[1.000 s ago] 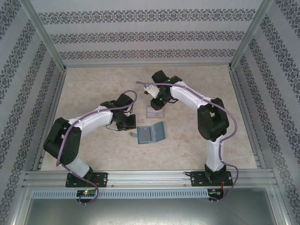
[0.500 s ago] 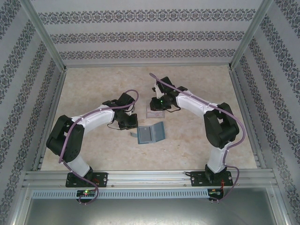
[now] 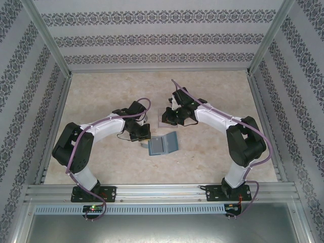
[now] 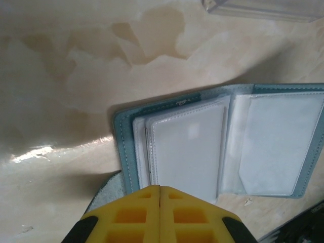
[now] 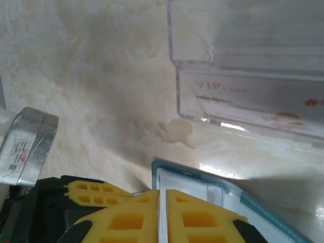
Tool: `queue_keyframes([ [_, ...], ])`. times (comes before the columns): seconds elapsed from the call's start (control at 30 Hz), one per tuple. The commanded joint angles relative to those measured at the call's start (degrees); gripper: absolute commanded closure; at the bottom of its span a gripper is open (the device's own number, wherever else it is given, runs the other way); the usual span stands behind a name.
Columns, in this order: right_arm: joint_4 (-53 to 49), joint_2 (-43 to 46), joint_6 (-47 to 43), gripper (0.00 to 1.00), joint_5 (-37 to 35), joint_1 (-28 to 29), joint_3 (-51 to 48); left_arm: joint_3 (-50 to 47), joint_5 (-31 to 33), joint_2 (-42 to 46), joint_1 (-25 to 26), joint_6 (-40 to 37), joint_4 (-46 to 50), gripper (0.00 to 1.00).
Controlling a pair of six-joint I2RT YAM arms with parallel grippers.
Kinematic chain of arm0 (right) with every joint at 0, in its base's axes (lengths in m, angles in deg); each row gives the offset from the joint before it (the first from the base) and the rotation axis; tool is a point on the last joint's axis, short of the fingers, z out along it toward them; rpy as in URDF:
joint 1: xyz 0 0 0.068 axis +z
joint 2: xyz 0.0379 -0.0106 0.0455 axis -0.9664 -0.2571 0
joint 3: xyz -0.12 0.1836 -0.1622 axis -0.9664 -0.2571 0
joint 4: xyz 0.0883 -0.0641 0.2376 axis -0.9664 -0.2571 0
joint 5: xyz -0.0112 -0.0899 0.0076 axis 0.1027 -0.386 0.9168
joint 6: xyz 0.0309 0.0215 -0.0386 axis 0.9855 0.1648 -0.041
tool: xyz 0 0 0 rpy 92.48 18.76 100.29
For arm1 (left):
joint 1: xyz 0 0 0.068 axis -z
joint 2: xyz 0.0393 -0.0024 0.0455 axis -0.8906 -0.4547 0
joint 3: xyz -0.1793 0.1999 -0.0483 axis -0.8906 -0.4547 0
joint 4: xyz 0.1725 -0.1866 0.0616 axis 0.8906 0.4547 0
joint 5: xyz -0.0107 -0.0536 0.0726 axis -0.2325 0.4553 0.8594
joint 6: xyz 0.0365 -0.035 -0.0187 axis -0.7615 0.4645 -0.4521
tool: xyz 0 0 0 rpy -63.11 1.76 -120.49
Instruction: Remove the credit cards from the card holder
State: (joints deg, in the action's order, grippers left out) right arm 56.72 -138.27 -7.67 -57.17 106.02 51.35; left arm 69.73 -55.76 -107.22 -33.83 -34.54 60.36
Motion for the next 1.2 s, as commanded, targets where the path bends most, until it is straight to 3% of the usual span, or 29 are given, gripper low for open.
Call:
queue_keyframes([
  [0.0, -0.7, 2.6, 1.3, 0.88, 2.0, 1.7, -1.3, -1.0, -3.8, -0.8, -0.6, 0.3, -1.5, 0.95],
  [0.53, -0.4, 3.8, 3.0, 0.88, 0.8, 5.7, -7.3, -1.7, -4.6, -3.6, 0.3, -0.5, -0.4, 0.97],
  [1.17, 1.2, -2.4, 4.3, 0.91, 2.1, 9.6, -5.7, -3.0, -1.7, -5.2, 0.3, -0.9, 0.1, 1.0],
])
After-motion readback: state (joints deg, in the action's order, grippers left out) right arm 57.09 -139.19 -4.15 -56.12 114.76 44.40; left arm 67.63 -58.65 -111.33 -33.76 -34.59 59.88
